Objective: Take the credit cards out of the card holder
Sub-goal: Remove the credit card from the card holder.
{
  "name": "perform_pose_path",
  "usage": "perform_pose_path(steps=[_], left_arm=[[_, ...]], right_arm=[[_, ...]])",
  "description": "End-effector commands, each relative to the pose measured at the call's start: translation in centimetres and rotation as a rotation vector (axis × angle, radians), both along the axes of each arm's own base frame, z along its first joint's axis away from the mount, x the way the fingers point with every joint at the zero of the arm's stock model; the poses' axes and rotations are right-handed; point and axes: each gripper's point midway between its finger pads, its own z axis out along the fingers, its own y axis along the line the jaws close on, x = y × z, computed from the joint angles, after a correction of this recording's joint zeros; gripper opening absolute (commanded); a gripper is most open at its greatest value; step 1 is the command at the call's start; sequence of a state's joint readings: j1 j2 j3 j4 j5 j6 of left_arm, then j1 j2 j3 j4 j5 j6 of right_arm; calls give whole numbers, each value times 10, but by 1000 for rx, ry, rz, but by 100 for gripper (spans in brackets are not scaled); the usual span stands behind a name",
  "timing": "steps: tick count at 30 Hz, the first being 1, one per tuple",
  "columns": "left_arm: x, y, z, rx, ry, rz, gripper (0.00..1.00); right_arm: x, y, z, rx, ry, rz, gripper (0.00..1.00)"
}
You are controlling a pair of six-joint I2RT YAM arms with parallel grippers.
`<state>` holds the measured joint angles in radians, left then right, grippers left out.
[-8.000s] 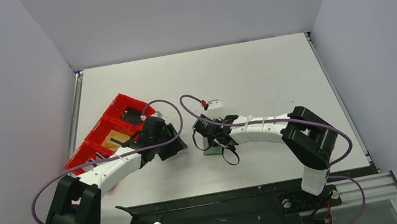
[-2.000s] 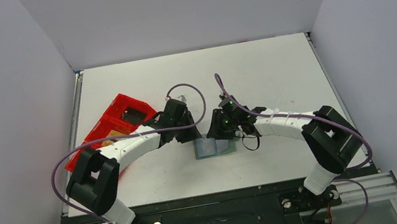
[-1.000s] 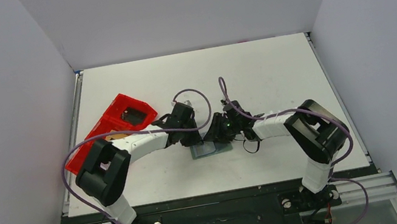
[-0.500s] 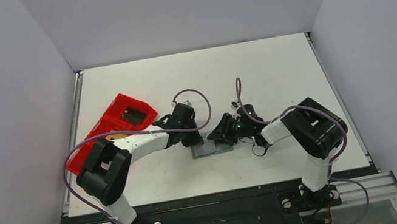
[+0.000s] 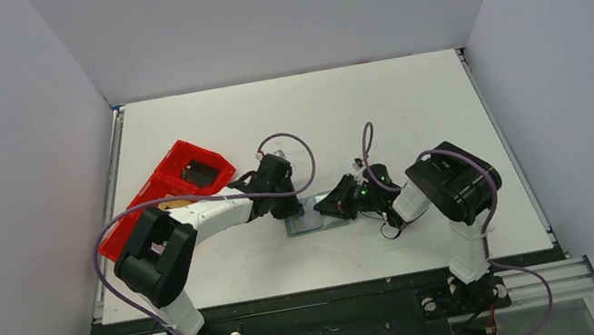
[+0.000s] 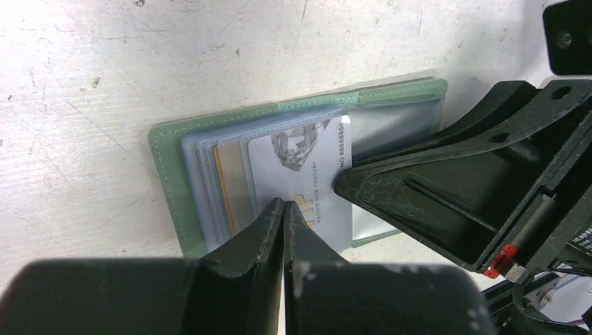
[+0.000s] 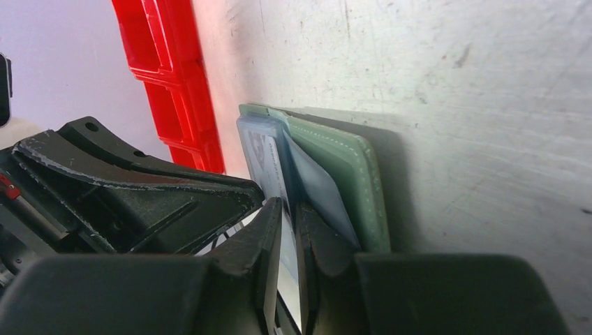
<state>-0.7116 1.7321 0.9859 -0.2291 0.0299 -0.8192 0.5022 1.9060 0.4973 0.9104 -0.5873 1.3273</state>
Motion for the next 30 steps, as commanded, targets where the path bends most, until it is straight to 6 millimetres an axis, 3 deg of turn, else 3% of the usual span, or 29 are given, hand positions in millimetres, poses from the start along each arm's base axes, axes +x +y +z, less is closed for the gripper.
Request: perform_pose_path(steps=[1, 6, 21, 30], left_arm=[[-11, 18, -21, 85, 37, 9, 0], [-12, 20, -19, 80, 36, 13, 0], [-11, 33, -14, 82, 20, 28, 0], [-14, 35, -25, 104, 43, 28, 0]], right_arm=[[10, 4, 24, 94, -84, -14, 8], [12, 0, 22, 109, -78, -36, 0], [10, -11, 5, 59, -60, -59, 0], [9, -11, 5, 58, -57, -53, 18]])
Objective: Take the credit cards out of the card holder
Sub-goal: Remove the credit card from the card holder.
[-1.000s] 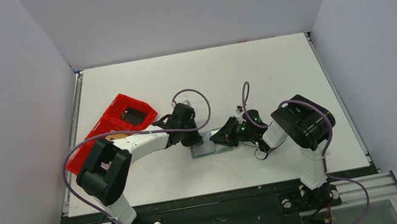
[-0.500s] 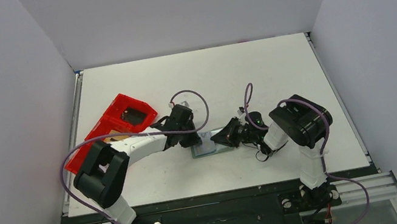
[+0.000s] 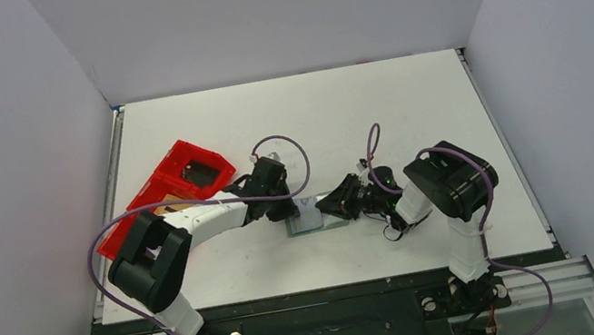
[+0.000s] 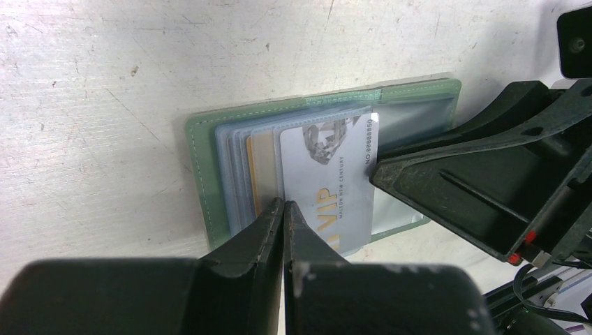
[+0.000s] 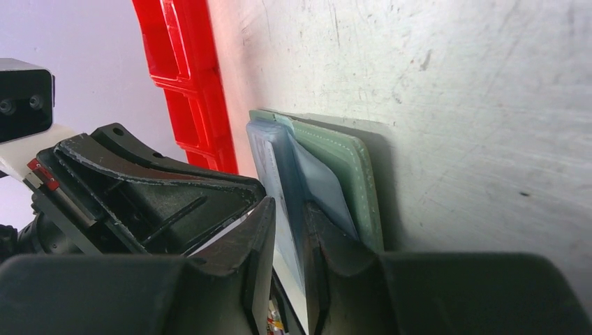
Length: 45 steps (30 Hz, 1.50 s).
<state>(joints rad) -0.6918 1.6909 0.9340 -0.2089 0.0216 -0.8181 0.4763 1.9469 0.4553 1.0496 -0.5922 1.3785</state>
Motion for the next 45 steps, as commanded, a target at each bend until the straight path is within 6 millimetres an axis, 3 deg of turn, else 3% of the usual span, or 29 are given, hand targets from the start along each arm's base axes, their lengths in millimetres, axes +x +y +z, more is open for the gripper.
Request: perform_pose_path(steps=[1, 6, 15, 32, 45], left_arm=[[-13, 23, -26, 107, 62, 6, 0], [-14, 24, -30, 117, 72, 10, 0], [-15, 25, -33, 124, 80, 14, 0], [-20, 39, -43, 156, 108, 36, 0], [-18, 38, -42, 150, 104, 35, 0]], right_arm=[[5, -3, 4, 6, -50, -13, 19], [6, -2, 6, 26, -46, -18, 17], [6, -1, 9, 43, -50, -19, 0], [5, -29, -10, -112, -69, -49, 0], [6, -50, -10, -245, -88, -47, 0]])
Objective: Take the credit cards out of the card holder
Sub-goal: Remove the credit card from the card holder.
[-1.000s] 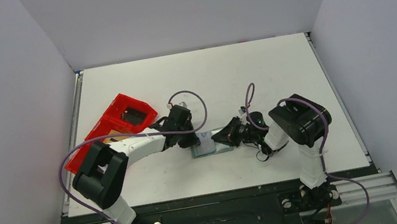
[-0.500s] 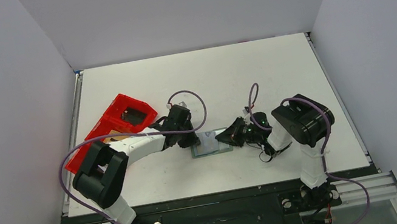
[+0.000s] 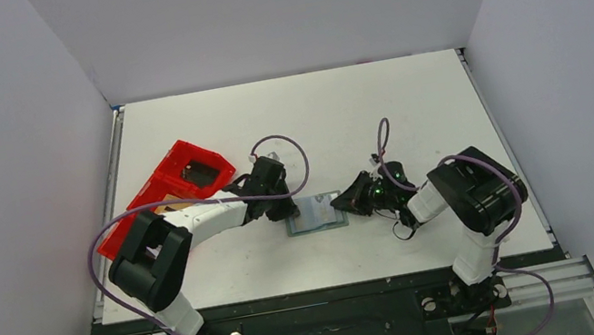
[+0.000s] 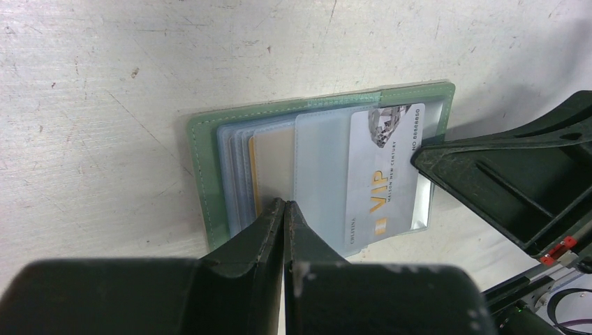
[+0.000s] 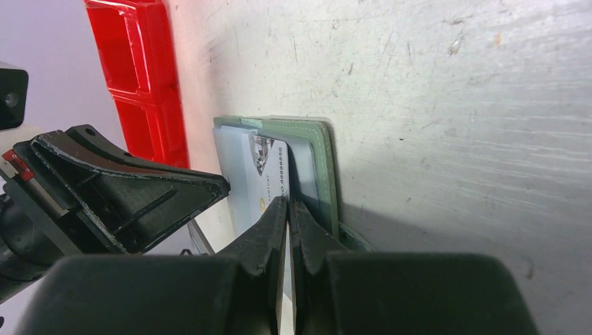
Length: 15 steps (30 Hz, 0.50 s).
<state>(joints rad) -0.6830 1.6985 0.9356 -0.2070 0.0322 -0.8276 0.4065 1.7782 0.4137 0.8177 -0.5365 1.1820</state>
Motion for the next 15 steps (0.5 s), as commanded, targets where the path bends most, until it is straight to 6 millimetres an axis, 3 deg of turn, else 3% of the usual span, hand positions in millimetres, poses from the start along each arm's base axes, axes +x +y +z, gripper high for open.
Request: perform_pose_path(steps=[1, 15], left_arm=[[-20, 37, -40, 155, 91, 20, 0], [-11, 25, -28, 112, 57, -3, 0]], right_arm=[[2, -12, -5, -80, -23, -9, 0], [4, -18, 18, -104, -54, 3, 0]])
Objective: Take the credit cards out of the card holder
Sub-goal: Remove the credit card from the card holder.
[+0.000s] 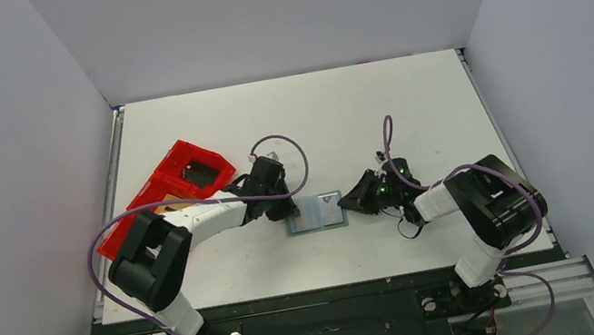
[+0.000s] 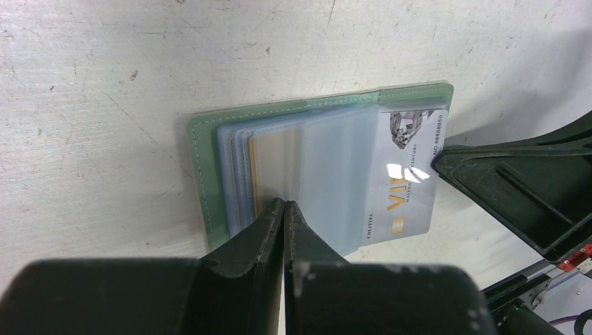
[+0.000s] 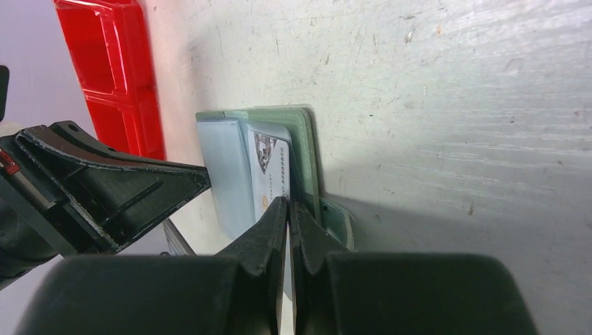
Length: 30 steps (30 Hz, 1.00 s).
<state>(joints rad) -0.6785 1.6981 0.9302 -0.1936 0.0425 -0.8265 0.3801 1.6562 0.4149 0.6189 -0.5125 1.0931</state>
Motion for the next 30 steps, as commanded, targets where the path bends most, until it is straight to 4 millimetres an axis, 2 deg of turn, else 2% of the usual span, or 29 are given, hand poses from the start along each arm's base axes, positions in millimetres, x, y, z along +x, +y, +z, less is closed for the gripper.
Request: perform_pose_path(steps=[1, 6, 10, 15, 20, 24, 30], left_arm=[[-11, 24, -27, 119, 56, -2, 0], [-6, 20, -20, 110, 37, -11, 0], [0, 13, -6, 86, 15, -26, 0], [10, 5, 32, 45, -54, -41, 19], [14, 2, 74, 0, -123, -67, 29], [10, -5, 94, -59, -137, -101, 40], [6, -13, 115, -205, -124, -126, 44]], right_arm=[[9, 0, 17, -10, -60, 9, 0], [11, 5, 29, 25, -73, 22, 0], [14, 10, 42, 52, -90, 36, 0], [16, 11, 53, 51, -96, 47, 0], [19, 14, 66, 69, -112, 48, 0], [19, 17, 84, 109, -135, 47, 0], [17, 23, 126, 205, -189, 57, 0]])
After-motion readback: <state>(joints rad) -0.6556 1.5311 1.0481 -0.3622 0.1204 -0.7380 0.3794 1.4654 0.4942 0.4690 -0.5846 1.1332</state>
